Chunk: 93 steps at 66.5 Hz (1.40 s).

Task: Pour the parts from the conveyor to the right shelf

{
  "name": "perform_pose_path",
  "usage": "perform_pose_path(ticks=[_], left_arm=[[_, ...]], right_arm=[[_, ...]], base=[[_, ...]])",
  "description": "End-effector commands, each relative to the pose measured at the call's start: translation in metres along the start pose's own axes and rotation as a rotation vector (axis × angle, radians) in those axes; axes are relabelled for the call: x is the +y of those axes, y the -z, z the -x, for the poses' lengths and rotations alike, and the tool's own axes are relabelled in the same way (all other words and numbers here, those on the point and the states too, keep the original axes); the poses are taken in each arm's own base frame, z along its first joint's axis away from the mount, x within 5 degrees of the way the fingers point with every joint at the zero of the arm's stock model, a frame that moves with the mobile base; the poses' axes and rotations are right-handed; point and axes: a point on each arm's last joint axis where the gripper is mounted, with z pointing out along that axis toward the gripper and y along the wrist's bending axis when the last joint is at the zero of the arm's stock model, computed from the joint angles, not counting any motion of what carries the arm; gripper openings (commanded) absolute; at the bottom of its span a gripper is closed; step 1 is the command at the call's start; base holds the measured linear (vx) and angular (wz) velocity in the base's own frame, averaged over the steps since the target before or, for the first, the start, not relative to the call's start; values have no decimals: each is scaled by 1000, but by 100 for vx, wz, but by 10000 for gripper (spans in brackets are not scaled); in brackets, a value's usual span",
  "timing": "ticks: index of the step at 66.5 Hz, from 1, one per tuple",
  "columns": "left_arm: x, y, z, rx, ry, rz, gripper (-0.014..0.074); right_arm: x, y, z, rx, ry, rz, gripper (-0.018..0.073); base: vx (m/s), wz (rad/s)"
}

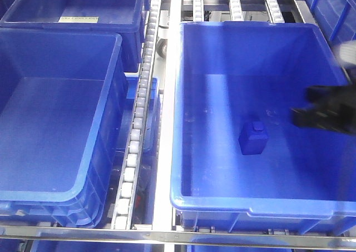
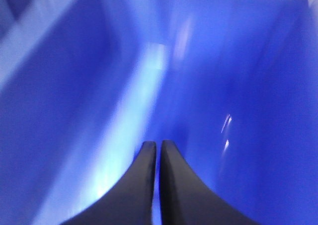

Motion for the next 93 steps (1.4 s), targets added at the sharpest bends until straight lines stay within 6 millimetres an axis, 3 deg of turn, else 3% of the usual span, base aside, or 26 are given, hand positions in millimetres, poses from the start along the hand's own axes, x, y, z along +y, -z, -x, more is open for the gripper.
perform_pose_path(ticks=[1,11,24,49,74,83,93], left_arm=[[-1,3,14,-110,16,-12,-6],[-1,3,14,-110,16,-12,-6],[-1,3,14,-110,16,-12,-6],[-1,3,14,-110,16,-12,-6],[-1,3,14,-110,16,-12,-6],[-1,3,14,-110,16,-12,-6],[-1,3,14,-110,16,-12,-6]], right_arm=[[-3,32,10,-233,11,-37,-9],[-1,68,-16,-343,49,-54,-9],[1,95,-40,-395,113,-68,-9],[3,120,-62,-508,107,-78,-9],[-7,131,-94,-547,21,-288,-9],[-6,121,-118,-507,14,-291,-9],[-6,102,-159,-426,3,-285,-9]], base=[[0,0],[0,0],[0,0],[0,0],[0,0],[0,0],[0,0]])
